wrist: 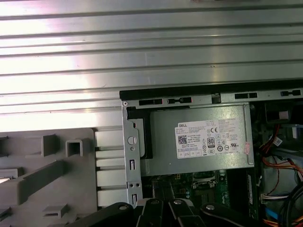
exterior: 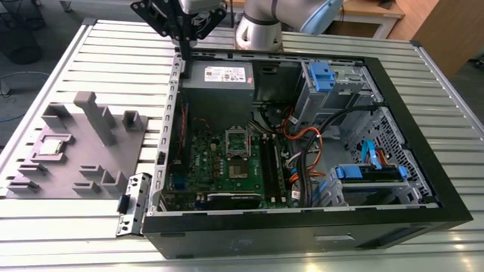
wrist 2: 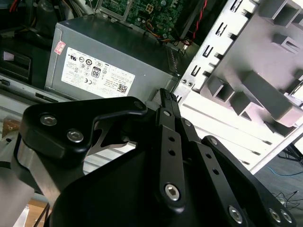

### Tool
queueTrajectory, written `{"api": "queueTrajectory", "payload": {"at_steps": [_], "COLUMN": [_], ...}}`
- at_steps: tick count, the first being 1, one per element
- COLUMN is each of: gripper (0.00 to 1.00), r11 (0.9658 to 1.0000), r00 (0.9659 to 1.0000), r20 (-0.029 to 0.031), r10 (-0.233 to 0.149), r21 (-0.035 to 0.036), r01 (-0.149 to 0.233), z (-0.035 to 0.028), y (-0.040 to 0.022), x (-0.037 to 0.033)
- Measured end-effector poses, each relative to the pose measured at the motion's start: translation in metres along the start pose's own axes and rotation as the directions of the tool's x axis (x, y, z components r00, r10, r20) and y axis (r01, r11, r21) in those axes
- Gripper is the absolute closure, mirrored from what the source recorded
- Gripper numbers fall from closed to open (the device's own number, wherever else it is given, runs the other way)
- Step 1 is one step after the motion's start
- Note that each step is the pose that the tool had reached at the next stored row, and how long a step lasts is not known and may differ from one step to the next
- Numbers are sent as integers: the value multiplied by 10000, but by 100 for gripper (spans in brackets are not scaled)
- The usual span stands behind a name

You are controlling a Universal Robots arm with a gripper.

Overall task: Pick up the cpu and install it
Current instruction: 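Reach for the cpu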

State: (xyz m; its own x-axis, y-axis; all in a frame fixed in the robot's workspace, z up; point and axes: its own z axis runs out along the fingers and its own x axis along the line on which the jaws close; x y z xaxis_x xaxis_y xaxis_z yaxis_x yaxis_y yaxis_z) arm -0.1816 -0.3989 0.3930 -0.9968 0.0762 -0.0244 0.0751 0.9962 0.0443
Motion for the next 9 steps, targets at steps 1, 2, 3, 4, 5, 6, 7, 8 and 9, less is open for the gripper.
{"api": "queueTrajectory", "payload": {"at_steps": [1, 2, 3, 4, 5, 6, 7, 8, 9], "gripper": [89, 89, 89, 89, 89, 89, 89, 89, 89], "r11": [10000, 10000, 10000, 10000, 10000, 10000, 10000, 10000, 10000], "r00": [10000, 10000, 10000, 10000, 10000, 10000, 10000, 10000, 10000], "r20": [1, 1, 1, 0, 1, 0, 1, 0, 1], "r10": [0, 0, 0, 2, 2, 1, 1, 1, 0], "r21": [0, 0, 0, 0, 0, 0, 0, 0, 0], "r01": [0, 0, 0, -2, -2, -1, -1, -1, 0], "z": [0, 0, 0, 0, 0, -1, -1, -1, -1], "y": [0, 0, 0, -1, -1, -2, -2, -3, -5], "x": [0, 0, 1, 6, 14, 22, 34, 46, 58]}}
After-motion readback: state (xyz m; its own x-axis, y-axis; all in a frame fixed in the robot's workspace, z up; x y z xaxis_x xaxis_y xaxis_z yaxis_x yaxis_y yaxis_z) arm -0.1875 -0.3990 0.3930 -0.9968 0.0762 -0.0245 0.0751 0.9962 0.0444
